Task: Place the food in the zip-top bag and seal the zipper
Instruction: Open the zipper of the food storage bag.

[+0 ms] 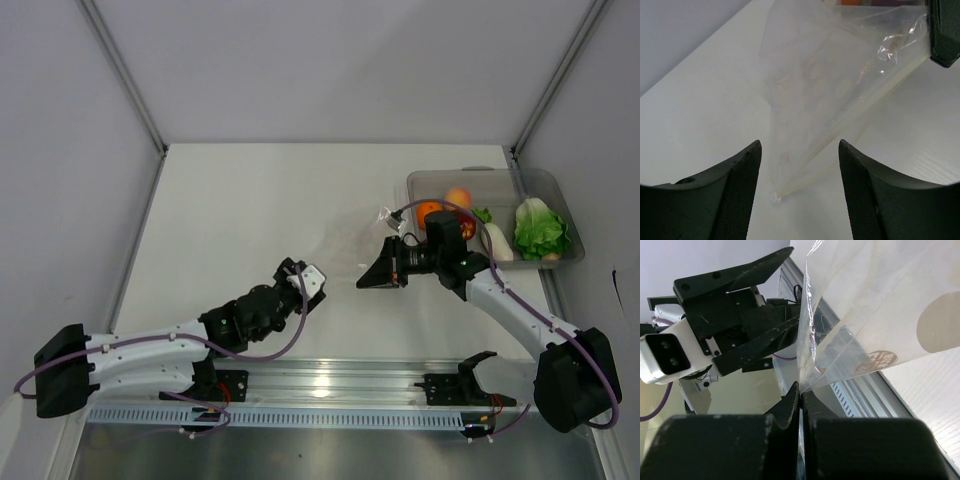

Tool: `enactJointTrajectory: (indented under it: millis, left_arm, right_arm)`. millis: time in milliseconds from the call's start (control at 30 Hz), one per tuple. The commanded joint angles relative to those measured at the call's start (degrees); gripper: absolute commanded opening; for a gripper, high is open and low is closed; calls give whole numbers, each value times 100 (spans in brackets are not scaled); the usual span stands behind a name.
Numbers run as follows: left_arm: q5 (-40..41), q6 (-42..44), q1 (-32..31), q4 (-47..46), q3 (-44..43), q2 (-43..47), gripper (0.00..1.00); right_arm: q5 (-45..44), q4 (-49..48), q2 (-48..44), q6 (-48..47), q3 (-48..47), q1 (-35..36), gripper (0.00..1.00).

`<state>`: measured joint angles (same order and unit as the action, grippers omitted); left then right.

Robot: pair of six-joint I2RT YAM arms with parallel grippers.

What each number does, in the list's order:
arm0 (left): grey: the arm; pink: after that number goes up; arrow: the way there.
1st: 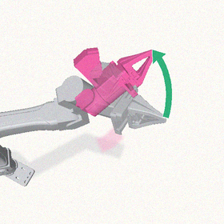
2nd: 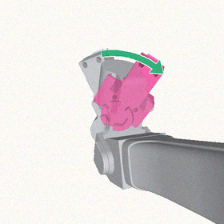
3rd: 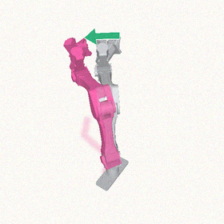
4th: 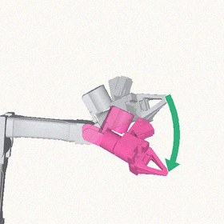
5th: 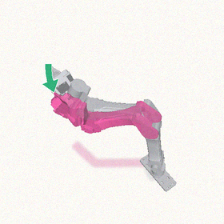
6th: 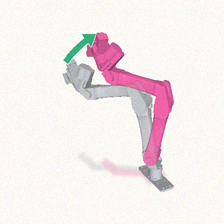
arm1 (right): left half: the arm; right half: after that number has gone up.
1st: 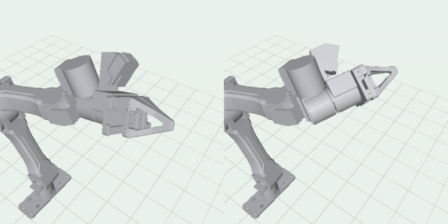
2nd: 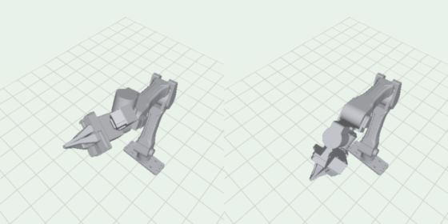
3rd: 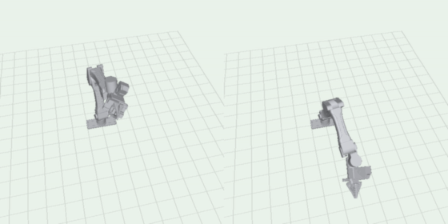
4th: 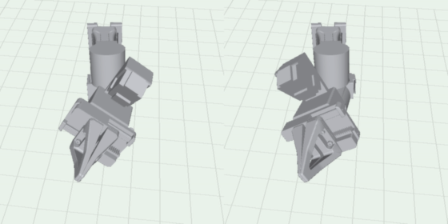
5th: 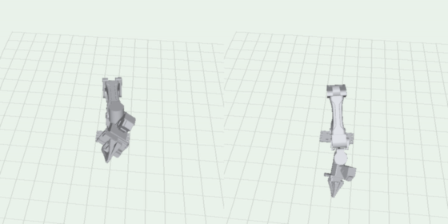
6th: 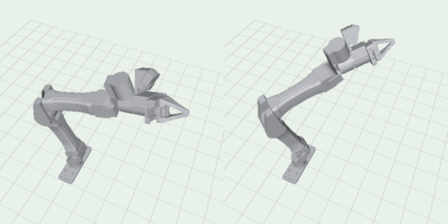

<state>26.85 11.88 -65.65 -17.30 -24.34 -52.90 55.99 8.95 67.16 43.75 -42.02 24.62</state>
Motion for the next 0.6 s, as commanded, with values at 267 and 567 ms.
enactJointTrajectory:
  millis: [267, 567]
  left_arm:
    - [-40, -2, 17, -238, -18, -484, 65]
    - [-249, -150, 622, -196, -554, -1125, 57]
  right_arm:
    - [132, -306, -132, 178, -17, -28, 0]
    - [97, -227, -141, 196, -8, -28, 0]
